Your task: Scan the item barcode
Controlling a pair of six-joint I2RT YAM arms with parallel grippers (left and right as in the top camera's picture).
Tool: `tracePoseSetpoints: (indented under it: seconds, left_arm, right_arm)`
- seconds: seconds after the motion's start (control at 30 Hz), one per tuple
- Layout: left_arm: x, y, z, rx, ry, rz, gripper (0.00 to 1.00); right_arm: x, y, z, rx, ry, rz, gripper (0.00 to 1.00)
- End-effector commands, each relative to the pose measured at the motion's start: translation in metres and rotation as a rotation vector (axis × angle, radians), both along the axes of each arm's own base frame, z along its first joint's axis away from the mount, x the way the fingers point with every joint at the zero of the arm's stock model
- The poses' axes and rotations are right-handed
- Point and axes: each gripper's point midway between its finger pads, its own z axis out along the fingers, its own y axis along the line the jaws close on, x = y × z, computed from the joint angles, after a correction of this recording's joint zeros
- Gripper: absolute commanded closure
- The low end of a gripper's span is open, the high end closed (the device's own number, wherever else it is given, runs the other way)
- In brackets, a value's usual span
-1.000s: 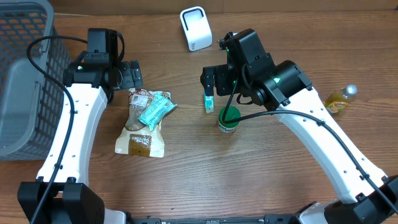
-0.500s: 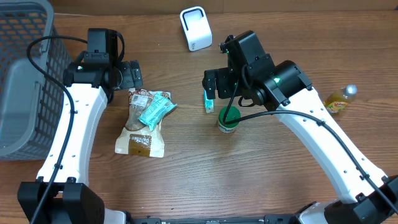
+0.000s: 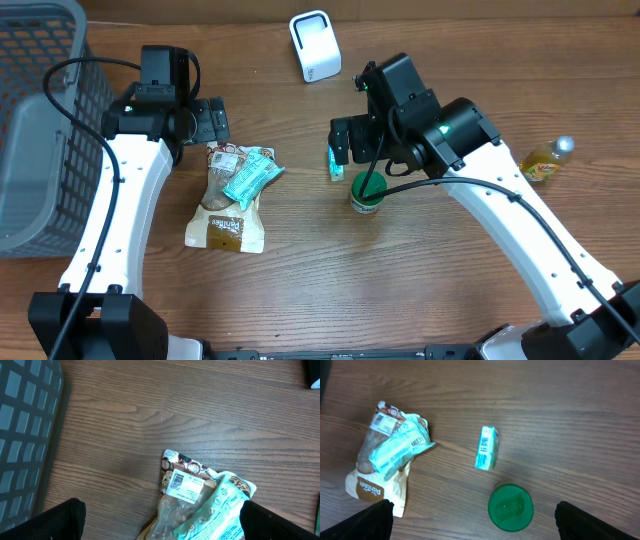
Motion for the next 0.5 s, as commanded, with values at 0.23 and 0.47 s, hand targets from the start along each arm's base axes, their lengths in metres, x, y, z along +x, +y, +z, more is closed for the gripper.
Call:
tracePoseSetpoints:
  seconds: [0.23,0.47]
  left_arm:
    - [0.001,0.004,0.006,0.017,-0.016,0.001,0.0]
    - [0.001,0.004,0.006,0.017,-0.016,0.002,0.0]
  right_arm:
    - [-0.007,-0.004,-0.025,-0.037,0.048,0.004,0.0]
    - [-0.008,-0.004,-0.026,-0.037,0.053,0.0,0.0]
